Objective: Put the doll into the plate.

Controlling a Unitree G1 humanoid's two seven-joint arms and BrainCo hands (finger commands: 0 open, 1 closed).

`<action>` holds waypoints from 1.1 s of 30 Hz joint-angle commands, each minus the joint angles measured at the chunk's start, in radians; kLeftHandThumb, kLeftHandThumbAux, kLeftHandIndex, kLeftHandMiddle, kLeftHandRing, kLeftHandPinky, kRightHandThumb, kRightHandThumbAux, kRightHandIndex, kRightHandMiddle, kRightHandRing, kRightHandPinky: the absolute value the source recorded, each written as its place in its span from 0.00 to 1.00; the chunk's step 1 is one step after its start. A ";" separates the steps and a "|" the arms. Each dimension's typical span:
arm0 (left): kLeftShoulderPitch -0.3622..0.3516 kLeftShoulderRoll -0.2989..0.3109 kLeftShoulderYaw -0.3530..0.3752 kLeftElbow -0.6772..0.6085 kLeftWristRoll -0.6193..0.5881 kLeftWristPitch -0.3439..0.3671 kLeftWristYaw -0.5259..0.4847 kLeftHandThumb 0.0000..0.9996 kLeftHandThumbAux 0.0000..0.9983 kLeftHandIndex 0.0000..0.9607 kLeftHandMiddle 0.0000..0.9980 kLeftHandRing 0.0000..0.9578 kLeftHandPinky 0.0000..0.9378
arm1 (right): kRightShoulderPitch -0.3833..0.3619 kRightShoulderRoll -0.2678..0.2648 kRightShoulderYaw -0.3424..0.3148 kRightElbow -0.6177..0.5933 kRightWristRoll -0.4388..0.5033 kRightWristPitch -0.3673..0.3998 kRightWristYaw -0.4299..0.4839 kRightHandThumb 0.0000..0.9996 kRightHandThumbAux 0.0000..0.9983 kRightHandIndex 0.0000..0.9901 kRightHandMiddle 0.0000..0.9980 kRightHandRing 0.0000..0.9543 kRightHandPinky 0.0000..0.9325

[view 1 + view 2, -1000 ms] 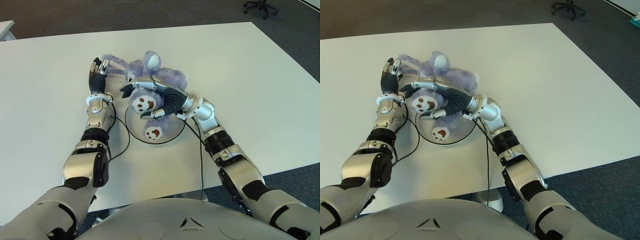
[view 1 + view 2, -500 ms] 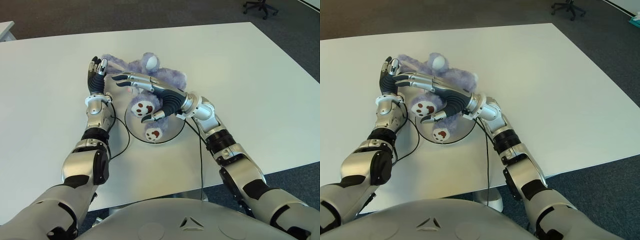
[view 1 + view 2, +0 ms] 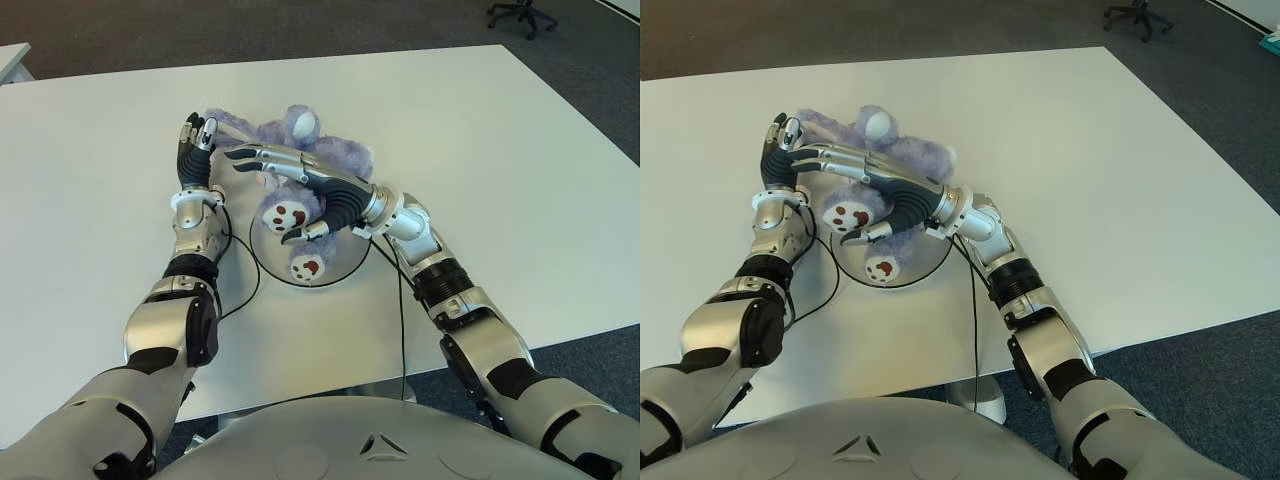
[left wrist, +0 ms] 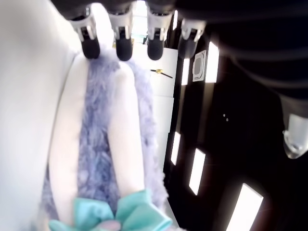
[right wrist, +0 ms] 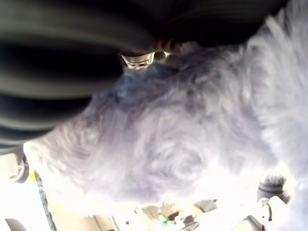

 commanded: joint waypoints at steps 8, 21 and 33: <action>0.101 -0.045 0.018 0.077 -0.026 0.031 -0.026 0.00 0.44 0.00 0.10 0.10 0.00 | 0.009 0.016 0.012 0.014 0.061 0.025 0.019 0.31 0.40 0.04 0.00 0.00 0.00; 0.104 -0.045 0.011 0.071 -0.012 0.030 -0.012 0.00 0.42 0.00 0.05 0.04 0.00 | -0.009 0.029 0.012 0.052 0.113 -0.016 0.048 0.26 0.34 0.00 0.00 0.00 0.00; 0.102 -0.034 -0.028 0.049 0.031 0.100 0.045 0.00 0.41 0.00 0.00 0.00 0.00 | -0.021 0.040 0.000 0.068 0.260 -0.059 0.134 0.20 0.28 0.00 0.00 0.00 0.00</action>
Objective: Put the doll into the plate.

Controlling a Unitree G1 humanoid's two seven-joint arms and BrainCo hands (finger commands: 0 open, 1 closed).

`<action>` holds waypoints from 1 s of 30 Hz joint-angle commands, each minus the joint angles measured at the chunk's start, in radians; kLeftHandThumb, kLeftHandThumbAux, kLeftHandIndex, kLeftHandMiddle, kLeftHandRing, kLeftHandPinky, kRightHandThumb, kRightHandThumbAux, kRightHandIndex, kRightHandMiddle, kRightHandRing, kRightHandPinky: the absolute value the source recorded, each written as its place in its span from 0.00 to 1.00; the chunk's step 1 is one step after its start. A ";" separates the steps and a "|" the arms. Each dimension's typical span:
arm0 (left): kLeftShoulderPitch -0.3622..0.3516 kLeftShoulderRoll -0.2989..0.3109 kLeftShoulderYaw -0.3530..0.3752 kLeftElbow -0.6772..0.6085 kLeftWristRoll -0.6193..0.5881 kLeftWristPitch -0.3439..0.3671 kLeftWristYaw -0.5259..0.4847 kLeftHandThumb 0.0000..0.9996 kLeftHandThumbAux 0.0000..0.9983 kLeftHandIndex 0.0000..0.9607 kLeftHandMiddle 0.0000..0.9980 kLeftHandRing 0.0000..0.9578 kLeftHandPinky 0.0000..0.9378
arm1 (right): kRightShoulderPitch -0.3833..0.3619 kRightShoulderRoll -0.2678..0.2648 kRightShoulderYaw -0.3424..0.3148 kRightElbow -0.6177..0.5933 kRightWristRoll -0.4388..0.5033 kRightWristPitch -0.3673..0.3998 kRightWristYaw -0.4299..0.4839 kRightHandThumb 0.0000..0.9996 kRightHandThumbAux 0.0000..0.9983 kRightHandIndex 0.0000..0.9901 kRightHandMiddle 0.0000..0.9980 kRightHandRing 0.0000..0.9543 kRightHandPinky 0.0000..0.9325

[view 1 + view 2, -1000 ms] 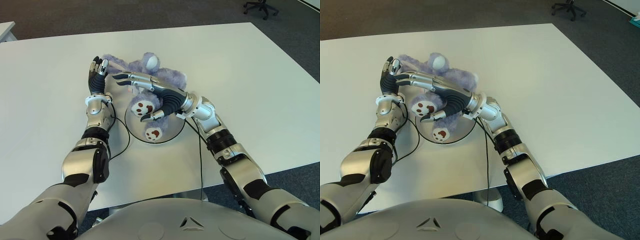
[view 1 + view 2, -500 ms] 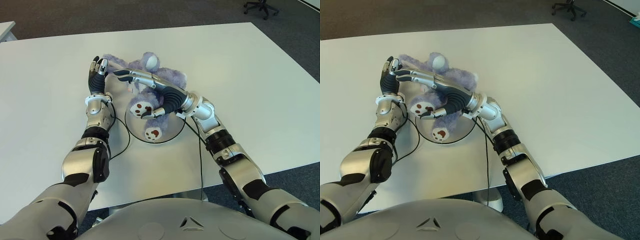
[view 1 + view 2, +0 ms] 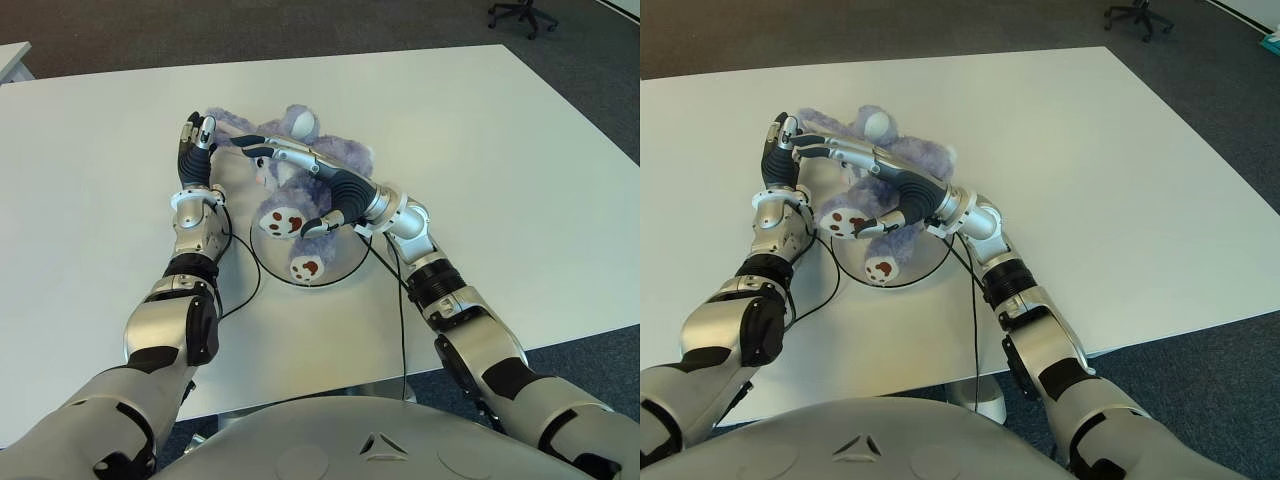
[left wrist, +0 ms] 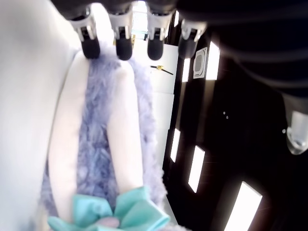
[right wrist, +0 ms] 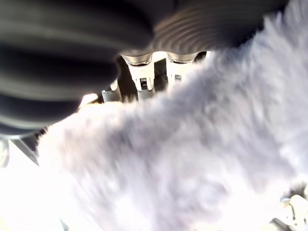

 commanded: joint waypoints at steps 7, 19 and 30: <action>0.103 -0.032 -0.028 0.054 0.020 0.076 0.044 0.00 0.42 0.00 0.01 0.00 0.00 | -0.025 0.000 -0.011 -0.012 0.105 0.005 0.086 0.18 0.28 0.00 0.00 0.00 0.02; 0.095 -0.026 -0.039 0.060 0.029 0.092 0.060 0.00 0.43 0.00 0.01 0.00 0.01 | -0.005 0.006 -0.037 -0.069 0.178 0.025 0.138 0.15 0.30 0.00 0.00 0.00 0.04; 0.085 -0.020 -0.046 0.062 0.036 0.138 0.075 0.00 0.40 0.00 0.00 0.00 0.00 | 0.003 0.008 -0.078 -0.097 0.183 0.026 0.131 0.12 0.31 0.00 0.00 0.00 0.03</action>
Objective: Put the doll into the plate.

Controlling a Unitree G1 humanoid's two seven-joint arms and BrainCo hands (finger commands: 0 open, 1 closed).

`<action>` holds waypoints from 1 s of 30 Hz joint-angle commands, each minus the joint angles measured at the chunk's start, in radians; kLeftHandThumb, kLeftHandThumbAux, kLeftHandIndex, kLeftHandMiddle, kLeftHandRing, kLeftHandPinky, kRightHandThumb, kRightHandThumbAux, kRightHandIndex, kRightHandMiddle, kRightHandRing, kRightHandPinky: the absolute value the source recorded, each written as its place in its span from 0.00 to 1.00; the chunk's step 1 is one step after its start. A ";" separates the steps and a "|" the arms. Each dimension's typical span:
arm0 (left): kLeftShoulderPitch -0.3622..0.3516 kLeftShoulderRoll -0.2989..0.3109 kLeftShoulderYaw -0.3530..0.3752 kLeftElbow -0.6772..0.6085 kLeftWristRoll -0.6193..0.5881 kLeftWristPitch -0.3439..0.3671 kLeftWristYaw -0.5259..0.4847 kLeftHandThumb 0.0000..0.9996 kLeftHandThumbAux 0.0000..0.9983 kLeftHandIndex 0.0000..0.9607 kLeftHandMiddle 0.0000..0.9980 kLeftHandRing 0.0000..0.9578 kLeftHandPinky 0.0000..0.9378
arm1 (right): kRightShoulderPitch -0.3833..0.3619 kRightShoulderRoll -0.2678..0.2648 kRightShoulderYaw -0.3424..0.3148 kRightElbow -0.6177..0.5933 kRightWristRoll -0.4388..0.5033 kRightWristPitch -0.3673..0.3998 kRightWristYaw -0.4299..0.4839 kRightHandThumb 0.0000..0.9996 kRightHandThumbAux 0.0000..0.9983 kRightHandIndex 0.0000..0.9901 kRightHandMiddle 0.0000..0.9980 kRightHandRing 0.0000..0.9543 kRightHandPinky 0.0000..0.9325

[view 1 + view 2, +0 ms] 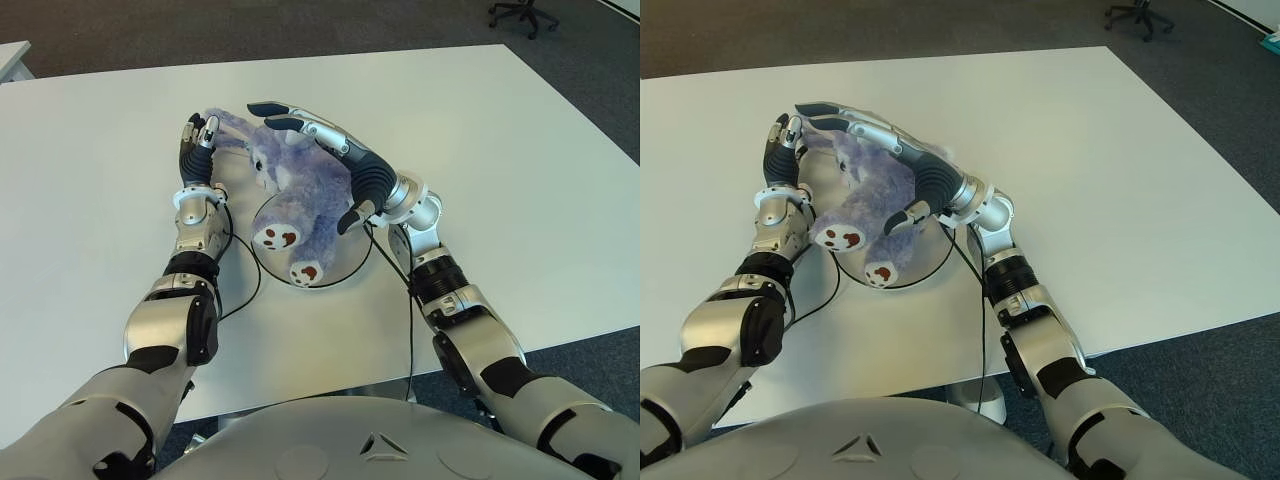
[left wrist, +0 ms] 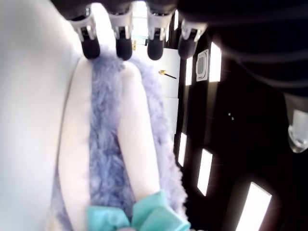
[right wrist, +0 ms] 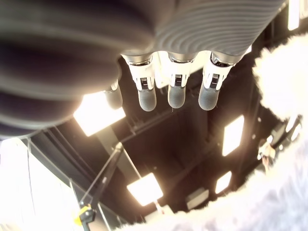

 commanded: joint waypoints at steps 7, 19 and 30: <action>0.092 -0.028 -0.011 0.065 0.008 0.079 0.018 0.00 0.38 0.00 0.00 0.00 0.00 | 0.026 -0.022 -0.038 -0.069 0.041 0.053 0.001 0.13 0.32 0.00 0.00 0.00 0.07; 0.105 -0.038 -0.002 0.050 -0.007 0.047 -0.003 0.00 0.37 0.00 0.01 0.00 0.00 | 0.062 -0.003 -0.082 -0.192 0.090 0.197 -0.043 0.08 0.38 0.00 0.00 0.00 0.03; 0.109 -0.035 -0.002 0.037 -0.003 0.053 0.005 0.00 0.38 0.00 0.01 0.02 0.07 | 0.106 -0.028 -0.166 -0.420 0.370 0.796 -0.183 0.12 0.49 0.13 0.05 0.04 0.10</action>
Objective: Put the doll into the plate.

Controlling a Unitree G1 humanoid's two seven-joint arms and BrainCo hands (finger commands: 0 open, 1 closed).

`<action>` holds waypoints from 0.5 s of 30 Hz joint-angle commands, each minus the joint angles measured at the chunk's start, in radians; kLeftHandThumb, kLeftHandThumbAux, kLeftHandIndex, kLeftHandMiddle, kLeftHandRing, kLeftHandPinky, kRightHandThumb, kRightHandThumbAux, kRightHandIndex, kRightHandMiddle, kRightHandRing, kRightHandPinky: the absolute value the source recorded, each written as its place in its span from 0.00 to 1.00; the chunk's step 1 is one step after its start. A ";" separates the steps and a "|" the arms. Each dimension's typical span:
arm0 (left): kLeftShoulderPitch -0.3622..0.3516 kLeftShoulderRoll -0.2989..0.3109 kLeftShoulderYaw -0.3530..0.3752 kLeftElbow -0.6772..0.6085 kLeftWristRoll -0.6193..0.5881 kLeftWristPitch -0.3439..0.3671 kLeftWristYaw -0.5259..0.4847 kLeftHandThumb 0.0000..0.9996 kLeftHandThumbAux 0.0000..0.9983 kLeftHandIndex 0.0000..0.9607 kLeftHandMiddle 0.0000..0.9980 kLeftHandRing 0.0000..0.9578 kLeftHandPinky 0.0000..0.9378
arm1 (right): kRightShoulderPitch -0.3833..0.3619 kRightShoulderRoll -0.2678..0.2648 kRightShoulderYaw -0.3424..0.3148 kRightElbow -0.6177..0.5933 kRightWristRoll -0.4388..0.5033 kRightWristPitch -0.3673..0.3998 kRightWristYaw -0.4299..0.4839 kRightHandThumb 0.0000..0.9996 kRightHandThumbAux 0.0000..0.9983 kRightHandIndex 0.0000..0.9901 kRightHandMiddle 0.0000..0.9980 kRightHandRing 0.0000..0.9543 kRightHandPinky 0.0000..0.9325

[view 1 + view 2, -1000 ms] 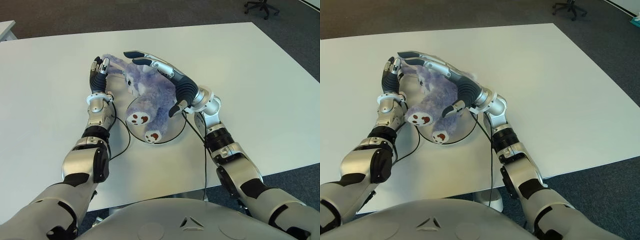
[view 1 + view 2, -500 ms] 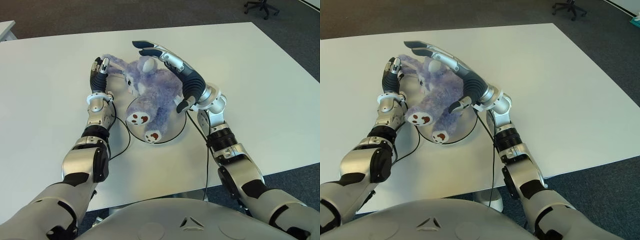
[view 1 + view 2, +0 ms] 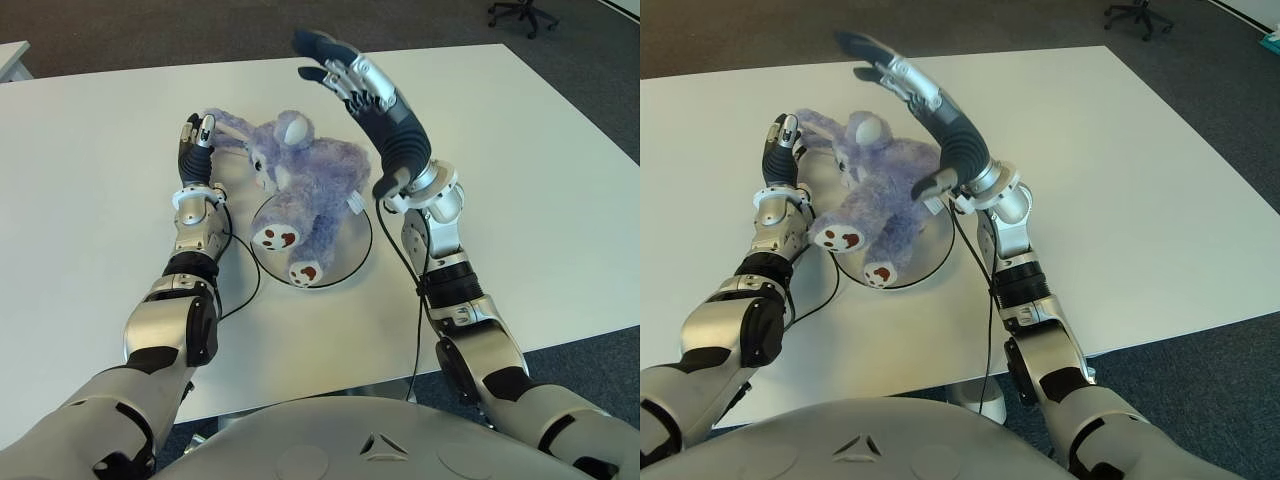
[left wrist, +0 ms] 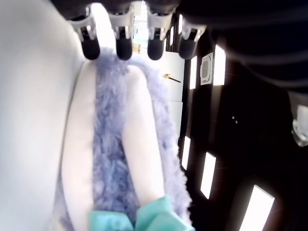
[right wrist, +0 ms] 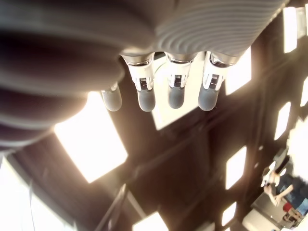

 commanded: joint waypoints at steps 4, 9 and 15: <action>0.109 -0.031 -0.007 0.067 0.002 0.077 0.002 0.00 0.38 0.00 0.03 0.04 0.10 | 0.059 0.021 -0.083 -0.177 0.334 0.499 -0.162 0.24 0.56 0.30 0.07 0.05 0.09; 0.107 -0.025 -0.013 0.066 0.008 0.091 0.003 0.00 0.38 0.00 0.04 0.06 0.09 | 0.033 0.107 -0.107 -0.203 0.339 0.536 -0.297 0.69 0.71 0.42 0.11 0.06 0.09; 0.108 -0.021 -0.015 0.059 0.010 0.114 0.013 0.00 0.38 0.00 0.07 0.09 0.12 | 0.021 0.165 -0.133 -0.198 0.262 0.508 -0.342 0.71 0.71 0.43 0.12 0.06 0.08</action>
